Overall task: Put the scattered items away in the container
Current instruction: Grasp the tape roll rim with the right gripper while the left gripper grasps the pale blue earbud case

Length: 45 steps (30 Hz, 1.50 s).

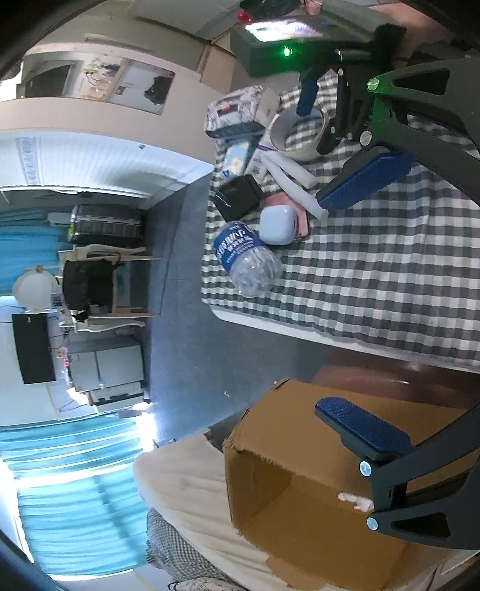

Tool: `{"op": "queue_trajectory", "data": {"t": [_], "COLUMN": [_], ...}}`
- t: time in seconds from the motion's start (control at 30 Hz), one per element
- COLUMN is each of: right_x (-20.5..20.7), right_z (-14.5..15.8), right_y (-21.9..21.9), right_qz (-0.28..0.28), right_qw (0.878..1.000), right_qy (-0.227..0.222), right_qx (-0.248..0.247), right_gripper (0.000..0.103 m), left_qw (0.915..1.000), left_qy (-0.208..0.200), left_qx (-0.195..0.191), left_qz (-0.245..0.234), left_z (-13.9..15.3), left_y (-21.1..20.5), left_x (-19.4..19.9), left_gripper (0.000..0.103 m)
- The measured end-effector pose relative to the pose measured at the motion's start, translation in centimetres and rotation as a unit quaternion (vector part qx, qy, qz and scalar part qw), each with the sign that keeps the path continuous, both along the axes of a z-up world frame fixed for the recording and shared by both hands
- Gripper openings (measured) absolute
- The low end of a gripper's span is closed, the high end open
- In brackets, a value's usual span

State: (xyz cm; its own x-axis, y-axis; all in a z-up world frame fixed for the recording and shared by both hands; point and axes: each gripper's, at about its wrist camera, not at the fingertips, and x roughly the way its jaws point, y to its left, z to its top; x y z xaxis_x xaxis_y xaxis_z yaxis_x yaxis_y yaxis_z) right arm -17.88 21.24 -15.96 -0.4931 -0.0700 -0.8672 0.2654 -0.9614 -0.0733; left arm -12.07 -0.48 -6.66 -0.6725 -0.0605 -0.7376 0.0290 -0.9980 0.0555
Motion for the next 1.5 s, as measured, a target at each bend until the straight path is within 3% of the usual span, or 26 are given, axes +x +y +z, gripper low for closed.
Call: {"op": "queue_trajectory", "data": {"t": [0.13, 0.17, 0.23, 0.6, 0.8, 0.93, 1.17, 1.3, 1.47, 1.5], "right_x": [-0.8, -0.8, -0.6, 3.0, 4.2, 4.3, 4.0, 3.7, 3.5, 3.5], "right_z": [-1.2, -1.1, -1.0, 2.7, 5.0, 5.6, 5.6, 5.5, 5.5, 5.6], "right_y": [-0.2, -0.3, -0.4, 2.1, 3.8, 5.1, 6.2, 6.0, 5.7, 5.6], "right_qz": [0.008, 0.012, 0.012, -0.009, -0.02, -0.029, -0.035, -0.031, -0.032, -0.032], "right_qw": [1.0, 1.0, 1.0, 0.997, 0.996, 0.995, 0.994, 0.993, 0.993, 0.993], "right_qy": [-0.012, -0.015, -0.012, 0.016, 0.037, 0.045, 0.051, 0.053, 0.054, 0.055], "right_qx": [0.002, -0.006, -0.005, -0.07, -0.079, -0.086, -0.093, -0.097, -0.099, -0.099], "right_gripper": [0.033, 0.02, 0.006, 0.005, 0.005, 0.005, 0.005, 0.005, 0.005, 0.005], "left_qw": [1.0, 1.0, 0.9999, 0.9989, 0.9985, 0.9982, 0.9988, 0.9986, 0.9984, 0.9984], "left_qy": [-0.006, -0.007, -0.01, -0.005, 0.01, 0.003, -0.024, -0.036, -0.044, -0.043], "left_qx": [-0.001, -0.002, -0.003, 0.007, -0.013, 0.013, 0.012, 0.016, 0.024, 0.024], "left_qz": [-0.005, -0.007, -0.01, -0.047, -0.052, -0.059, -0.041, -0.034, -0.028, -0.028], "left_z": [-0.9, -1.0, -1.2, -1.7, -3.8, -5.4, -8.2, -9.1, -9.8, -9.7], "left_y": [0.3, 0.3, 0.5, 3.1, 6.5, 7.8, 8.7, 8.8, 8.6, 8.6], "left_x": [-0.7, -0.7, -0.9, -1.9, -4.9, -7.5, -10.4, -11.0, -11.1, -11.1], "left_gripper": [0.103, 0.103, 0.103, 0.103, 0.103, 0.102, 0.083, 0.065, 0.058, 0.052]}}
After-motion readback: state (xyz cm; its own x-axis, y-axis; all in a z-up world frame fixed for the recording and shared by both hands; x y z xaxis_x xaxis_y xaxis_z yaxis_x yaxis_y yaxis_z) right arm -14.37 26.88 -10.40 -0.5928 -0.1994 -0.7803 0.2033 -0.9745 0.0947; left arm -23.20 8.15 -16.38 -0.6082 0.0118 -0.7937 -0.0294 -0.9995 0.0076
